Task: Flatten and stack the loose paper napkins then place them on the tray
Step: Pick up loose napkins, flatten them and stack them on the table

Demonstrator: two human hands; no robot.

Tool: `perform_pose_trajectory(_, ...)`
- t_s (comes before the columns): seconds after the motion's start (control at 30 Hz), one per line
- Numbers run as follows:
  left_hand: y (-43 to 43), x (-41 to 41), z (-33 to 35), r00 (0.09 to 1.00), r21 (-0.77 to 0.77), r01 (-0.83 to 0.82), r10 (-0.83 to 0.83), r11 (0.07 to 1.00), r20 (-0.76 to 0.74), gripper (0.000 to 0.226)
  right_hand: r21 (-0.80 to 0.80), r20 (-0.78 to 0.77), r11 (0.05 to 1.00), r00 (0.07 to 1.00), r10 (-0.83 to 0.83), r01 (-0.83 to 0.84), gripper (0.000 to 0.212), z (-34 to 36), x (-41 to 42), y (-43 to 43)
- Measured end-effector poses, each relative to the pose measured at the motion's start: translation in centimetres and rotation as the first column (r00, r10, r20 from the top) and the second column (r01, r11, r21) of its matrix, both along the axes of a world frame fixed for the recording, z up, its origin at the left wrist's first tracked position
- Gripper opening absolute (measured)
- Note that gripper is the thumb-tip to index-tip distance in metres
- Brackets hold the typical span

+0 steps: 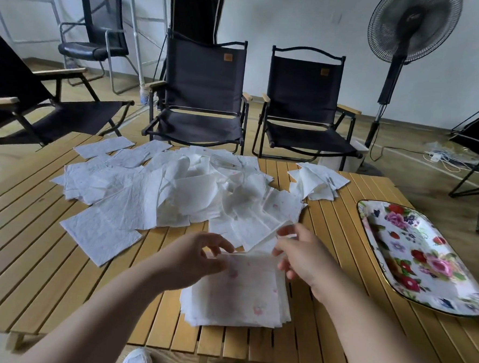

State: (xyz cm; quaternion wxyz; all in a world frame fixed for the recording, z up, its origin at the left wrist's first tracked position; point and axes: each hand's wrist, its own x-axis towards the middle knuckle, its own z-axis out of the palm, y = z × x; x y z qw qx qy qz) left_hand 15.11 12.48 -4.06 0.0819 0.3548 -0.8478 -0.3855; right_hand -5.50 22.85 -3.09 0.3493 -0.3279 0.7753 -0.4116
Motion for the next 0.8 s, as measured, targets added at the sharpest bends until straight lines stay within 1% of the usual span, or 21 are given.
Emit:
perform_pose_trajectory(0.03,0.1,-0.1,0.0,1.0,-0.024,0.001,0.0,1.0,0.016,0.021,0.014,-0.138,1.0,0.99,0.001,0.0,0.041,-0.3,-0.4,-0.1)
perform_pose_trajectory(0.1,0.1,-0.2,-0.1,0.999,-0.063,-0.016,0.018,0.998,0.032,0.02,0.03,-0.379,0.998,0.923,0.057,-0.05,0.076,-1.1,-1.2,-0.5)
perform_pose_trajectory(0.13,0.2,-0.3,-0.1,0.999,-0.077,-0.024,0.026,0.997,0.036,0.02,0.035,-0.445,0.996,0.891,0.09,-0.083,0.087,-1.4,-1.5,-0.7)
perform_pose_trajectory(0.17,0.2,-0.4,-0.1,0.999,-0.089,-0.025,0.029,0.996,0.04,0.02,0.033,-0.482,0.993,0.868,0.117,-0.116,0.09,-1.7,-1.9,-0.9)
perform_pose_trajectory(0.2,0.3,-0.6,-0.2,0.999,-0.1,-0.023,0.028,0.995,0.045,0.02,0.018,-0.512,0.989,0.848,0.135,-0.146,0.084,-1.9,-2.3,-1.1)
perform_pose_trajectory(0.3,0.3,-0.7,-0.3,0.998,-0.122,-0.025,0.032,0.992,0.056,0.021,-0.044,-0.59,0.977,0.795,0.143,-0.209,0.036,-2.0,-3.1,-1.6)
perform_pose_trajectory(0.37,0.2,-0.6,-0.5,0.997,-0.143,-0.048,0.055,0.989,0.044,0.023,-0.114,-0.609,0.963,0.783,0.126,-0.243,0.016,-1.3,-2.9,-1.6)
perform_pose_trajectory(0.43,0.0,-0.5,-0.7,0.997,-0.163,-0.082,0.083,0.983,-0.001,0.031,-0.222,-0.56,0.936,0.822,0.106,-0.272,0.017,-0.3,-2.2,-1.4)
perform_pose_trajectory(0.5,-0.1,-0.4,-0.3,0.993,-0.197,-0.108,0.095,0.974,-0.075,0.034,-0.35,-0.436,0.898,0.895,0.096,-0.267,0.014,1.1,-1.0,-0.7)
perform_pose_trajectory(0.53,-0.2,-0.3,0.0,0.987,-0.198,-0.123,0.098,0.973,-0.13,0.03,-0.412,-0.359,0.873,0.927,0.107,-0.26,0.009,1.8,-0.4,0.0)
perform_pose_trajectory(0.57,-0.1,-0.3,0.7,0.973,-0.155,-0.147,0.115,0.977,-0.202,0.023,-0.461,-0.303,0.853,0.947,0.109,-0.246,0.011,2.4,0.1,0.6)
perform_pose_trajectory(0.6,-0.1,-0.1,1.3,0.945,-0.069,-0.18,0.153,0.981,-0.289,0.016,-0.488,-0.264,0.844,0.959,0.102,-0.224,0.017,3.0,0.6,1.2)
perform_pose_trajectory(0.63,0.0,0.1,2.0,0.906,0.054,-0.191,0.197,0.98,-0.374,0.011,-0.491,-0.231,0.847,0.968,0.098,-0.203,0.02,3.5,0.6,1.6)
perform_pose_trajectory(0.67,0.0,0.5,2.5,0.868,0.171,-0.186,0.243,0.968,-0.432,0.012,-0.466,-0.173,0.867,0.979,0.109,-0.178,0.02,4.0,0.7,2.0)
perform_pose_trajectory(0.7,-0.1,1.0,2.9,0.861,0.24,-0.167,0.26,0.956,-0.437,0.02,-0.404,-0.099,0.899,0.985,0.141,-0.169,0.016,4.2,0.5,2.3)
perform_pose_trajectory(0.73,-0.2,1.6,3.1,0.887,0.277,-0.123,0.231,0.953,-0.401,0.028,-0.293,-0.022,0.939,0.983,0.184,-0.182,0.013,4.3,0.2,2.6)
perform_pose_trajectory(0.77,-0.3,2.1,3.2,0.924,0.311,-0.067,0.177,0.948,-0.338,0.032,-0.145,0.021,0.962,0.971,0.239,-0.233,0.013,4.1,-0.3,2.7)
perform_pose_trajectory(0.8,-0.3,2.4,3.0,0.962,0.337,-0.021,0.111,0.941,-0.25,0.031,0.033,0.023,0.95,0.951,0.31,-0.31,0.017,3.9,-0.6,2.9)
